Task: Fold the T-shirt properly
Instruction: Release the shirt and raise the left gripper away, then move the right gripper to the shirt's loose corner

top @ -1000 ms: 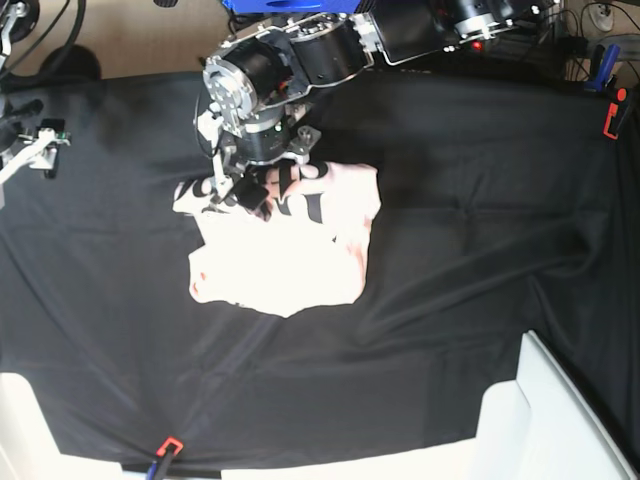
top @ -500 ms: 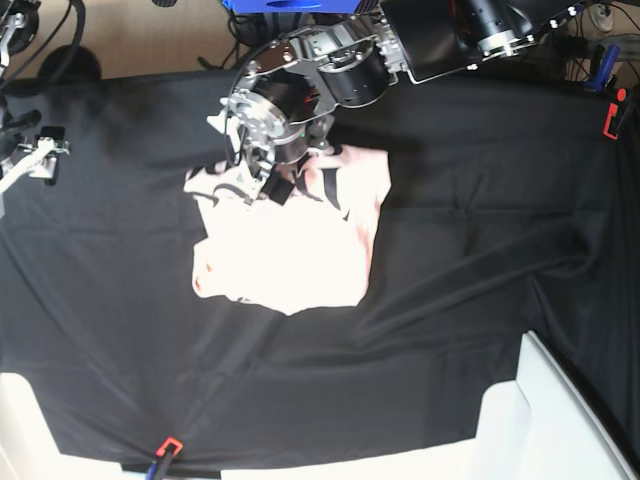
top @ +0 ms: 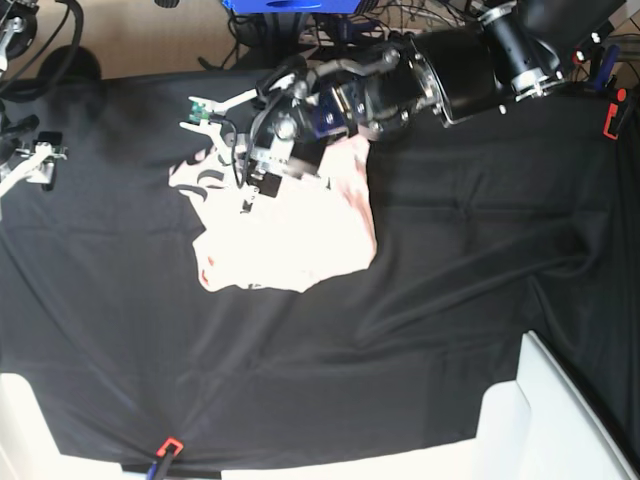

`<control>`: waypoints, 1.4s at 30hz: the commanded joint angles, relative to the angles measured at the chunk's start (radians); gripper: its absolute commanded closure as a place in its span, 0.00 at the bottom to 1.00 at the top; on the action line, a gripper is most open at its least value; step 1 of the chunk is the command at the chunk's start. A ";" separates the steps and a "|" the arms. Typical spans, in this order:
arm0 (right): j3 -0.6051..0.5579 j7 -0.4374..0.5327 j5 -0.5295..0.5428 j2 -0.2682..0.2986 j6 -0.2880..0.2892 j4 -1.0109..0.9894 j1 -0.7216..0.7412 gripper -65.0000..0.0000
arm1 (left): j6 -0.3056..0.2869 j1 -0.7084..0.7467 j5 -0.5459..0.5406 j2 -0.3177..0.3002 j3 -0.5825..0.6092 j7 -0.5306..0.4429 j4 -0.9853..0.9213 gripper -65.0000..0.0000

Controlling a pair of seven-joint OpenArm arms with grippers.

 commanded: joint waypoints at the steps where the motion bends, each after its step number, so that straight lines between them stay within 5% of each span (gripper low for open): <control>1: 0.004 0.016 0.006 0.013 -0.002 0.015 0.007 0.26 | 0.001 -0.019 -0.056 -0.001 -0.002 -0.009 0.018 0.43; 7: 0.004 0.014 0.006 0.013 -0.002 0.002 0.020 0.26 | 0.001 -0.093 -0.291 -0.010 0.000 -0.012 0.024 0.42; 12: 0.004 0.014 0.006 0.013 -0.002 -0.033 0.022 0.26 | 0.001 -0.107 -0.286 -0.015 -0.008 -0.017 0.022 0.42; 16: 0.004 0.016 0.006 0.015 -0.002 -0.054 0.030 0.26 | 0.001 -0.087 -0.212 -0.001 -0.181 -0.017 0.024 0.43; 20: -0.047 0.014 0.006 0.022 -0.002 -0.056 0.031 0.25 | 0.001 -0.044 -0.107 0.027 -0.480 -0.015 0.030 0.46; 26: -0.184 0.014 0.006 0.048 -0.002 -0.056 0.025 0.25 | 0.022 0.038 0.136 0.020 -0.795 -0.011 0.087 0.88; 30: -0.260 0.014 0.006 0.050 -0.002 -0.056 0.037 0.25 | 0.071 0.150 0.438 0.020 -0.947 -0.034 0.087 0.89; 35: -0.397 0.014 0.006 0.110 -0.002 -0.102 0.079 0.25 | 0.074 0.294 0.697 0.025 -1.076 -0.209 0.088 0.90; 38: -0.480 0.016 0.006 0.139 -0.002 -0.120 0.090 0.26 | 0.082 0.364 0.774 0.027 -1.180 -0.270 0.080 0.90; 42: -0.527 0.016 0.006 0.151 -0.002 -0.120 0.128 0.26 | 0.195 0.406 0.828 0.022 -1.294 -0.272 0.080 0.91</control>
